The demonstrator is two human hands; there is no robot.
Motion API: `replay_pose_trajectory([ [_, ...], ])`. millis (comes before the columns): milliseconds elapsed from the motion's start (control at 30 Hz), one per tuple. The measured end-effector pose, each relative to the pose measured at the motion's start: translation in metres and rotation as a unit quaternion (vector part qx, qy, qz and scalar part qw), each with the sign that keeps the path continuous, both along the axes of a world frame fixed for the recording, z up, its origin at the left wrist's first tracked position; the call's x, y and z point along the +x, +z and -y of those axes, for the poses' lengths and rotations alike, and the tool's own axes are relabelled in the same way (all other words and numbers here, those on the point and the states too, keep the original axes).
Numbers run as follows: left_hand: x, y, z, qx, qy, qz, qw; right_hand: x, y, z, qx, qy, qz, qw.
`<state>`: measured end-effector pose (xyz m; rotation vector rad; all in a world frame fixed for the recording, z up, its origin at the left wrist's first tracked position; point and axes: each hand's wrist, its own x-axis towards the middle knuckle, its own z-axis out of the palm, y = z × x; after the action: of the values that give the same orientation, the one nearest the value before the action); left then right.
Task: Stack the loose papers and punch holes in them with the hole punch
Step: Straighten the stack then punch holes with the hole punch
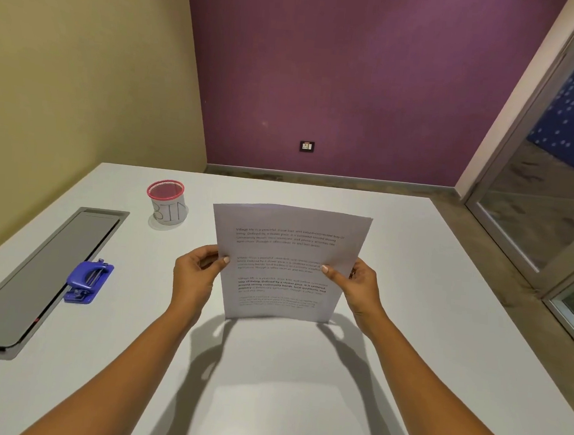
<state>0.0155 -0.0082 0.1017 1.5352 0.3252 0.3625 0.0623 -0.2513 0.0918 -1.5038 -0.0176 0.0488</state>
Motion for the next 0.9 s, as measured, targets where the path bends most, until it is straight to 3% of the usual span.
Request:
replay_pose_trajectory([
  [900,0.0,0.011,0.008,0.025,0.042,-0.021,0.999,-0.002,0.01,-0.009,-0.048,-0.054,0.041,0.997],
])
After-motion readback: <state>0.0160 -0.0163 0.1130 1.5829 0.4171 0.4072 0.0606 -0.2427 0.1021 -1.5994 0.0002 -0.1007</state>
